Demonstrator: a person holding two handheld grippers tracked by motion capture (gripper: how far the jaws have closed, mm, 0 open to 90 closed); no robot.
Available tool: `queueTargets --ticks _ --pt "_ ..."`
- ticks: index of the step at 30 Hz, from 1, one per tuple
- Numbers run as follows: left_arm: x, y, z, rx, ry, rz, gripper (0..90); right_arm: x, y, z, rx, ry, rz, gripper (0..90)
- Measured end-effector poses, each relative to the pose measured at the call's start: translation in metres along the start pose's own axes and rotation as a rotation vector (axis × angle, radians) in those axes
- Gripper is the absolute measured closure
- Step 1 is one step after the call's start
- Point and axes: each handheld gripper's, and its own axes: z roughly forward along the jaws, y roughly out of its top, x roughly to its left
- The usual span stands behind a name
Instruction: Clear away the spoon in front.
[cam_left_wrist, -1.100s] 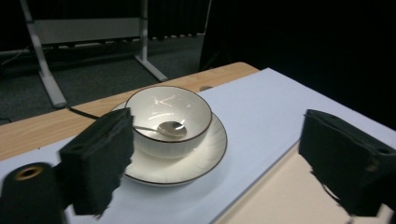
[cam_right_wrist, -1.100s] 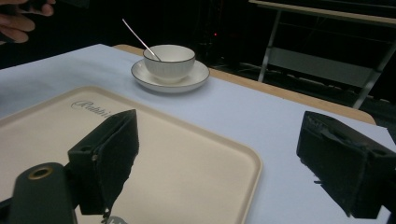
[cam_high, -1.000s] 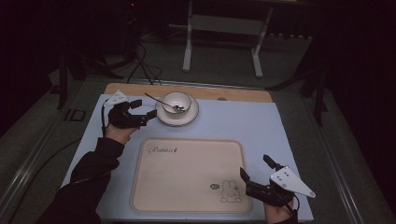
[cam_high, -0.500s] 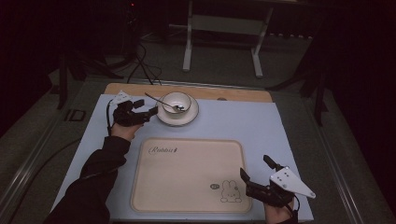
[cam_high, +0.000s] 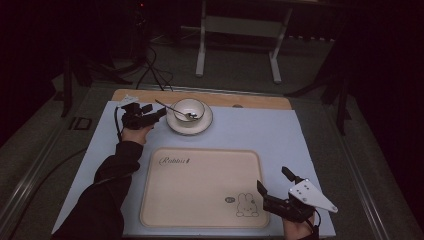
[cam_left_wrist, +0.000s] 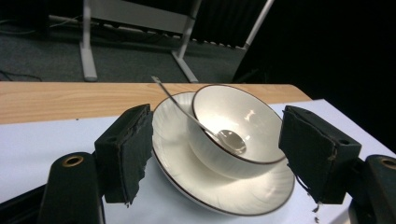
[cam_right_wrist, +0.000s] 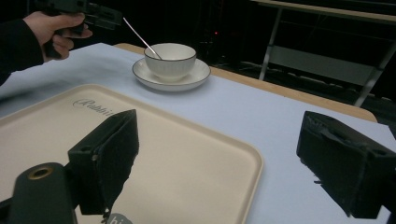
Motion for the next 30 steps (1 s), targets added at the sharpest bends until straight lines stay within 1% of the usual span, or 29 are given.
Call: queueTargets --ticks 2,3,5,6,8,9,10,11,12,15,16,17,18,19,21,22,23,24,26,27,28,30 --pt "0.002 0.000 0.004 0.000 0.003 -0.023 26.7 0.000 0.000 0.000 0.002 0.000 0.000 12.9" --pt "0.002 0.000 0.006 -0.001 0.017 -0.035 26.7 0.000 0.000 0.000 0.003 0.000 0.001 12.8" --pt "0.002 0.000 0.007 -0.003 0.023 -0.039 27.3 0.000 0.000 0.000 0.004 0.001 0.003 12.9" --pt "0.003 0.000 0.010 -0.003 0.039 -0.049 28.9 0.000 -0.001 0.000 0.005 0.002 0.005 12.9" --pt "0.003 0.000 0.013 -0.012 0.047 -0.063 31.3 0.000 -0.001 0.000 0.006 0.003 0.006 12.8" --pt "0.003 0.000 0.013 -0.012 0.047 -0.063 32.8 -0.001 -0.001 0.000 0.007 0.004 0.007 12.8" --pt "0.003 0.001 0.015 -0.012 0.066 -0.082 34.4 -0.001 -0.001 0.000 0.007 0.005 0.008 12.8" --pt "0.003 0.001 0.015 -0.012 0.066 -0.082 35.6 -0.001 -0.001 0.000 0.008 0.005 0.009 12.8" --pt "0.004 0.002 0.018 -0.020 0.080 -0.099 37.1 -0.001 -0.001 0.000 0.009 0.006 0.010 12.9" --pt "0.005 0.003 0.022 -0.021 0.093 -0.118 41.7 -0.001 -0.001 0.001 0.009 0.008 0.010 12.9" --pt "0.005 0.003 0.022 -0.021 0.093 -0.118 42.5 -0.001 -0.001 0.001 0.009 0.008 0.010 12.9" --pt "0.006 0.003 0.023 -0.032 0.088 -0.129 44.3 -0.001 -0.001 0.001 0.008 0.010 0.012 12.8" --pt "0.007 0.003 0.024 -0.046 0.094 -0.143 45.3 -0.001 -0.001 0.001 0.011 0.010 0.013 12.8" --pt "0.007 0.003 0.024 -0.046 0.094 -0.143 47.4 -0.001 -0.001 0.001 0.011 0.010 0.012 12.8" --pt "0.010 0.001 0.027 -0.058 0.094 -0.168 50.7 -0.001 -0.001 0.001 0.009 0.011 0.013 12.9" --pt "0.010 0.001 0.027 -0.058 0.094 -0.168 53.0 -0.001 -0.001 0.001 0.009 0.011 0.013 12.9" --pt "0.010 0.001 0.028 -0.052 0.093 -0.164 53.0 -0.001 -0.001 0.000 0.009 0.012 0.012 12.8" --pt "0.010 0.001 0.030 -0.051 0.102 -0.159 56.1 -0.001 -0.001 0.000 0.010 0.014 0.012 12.8" --pt "0.010 0.001 0.030 -0.051 0.095 -0.165 59.4 -0.001 -0.001 0.000 0.013 0.016 0.012 12.9" --pt "0.010 0.001 0.030 -0.051 0.095 -0.165 59.4 -0.001 -0.002 0.000 0.014 0.017 0.013 12.9" --pt "0.010 0.001 0.033 -0.053 0.084 -0.175 63.8 -0.001 -0.002 0.000 0.013 0.018 0.012 12.9" --pt "0.009 0.000 0.034 -0.058 0.084 -0.176 67.6 -0.001 -0.002 0.000 0.014 0.018 0.013 12.9"
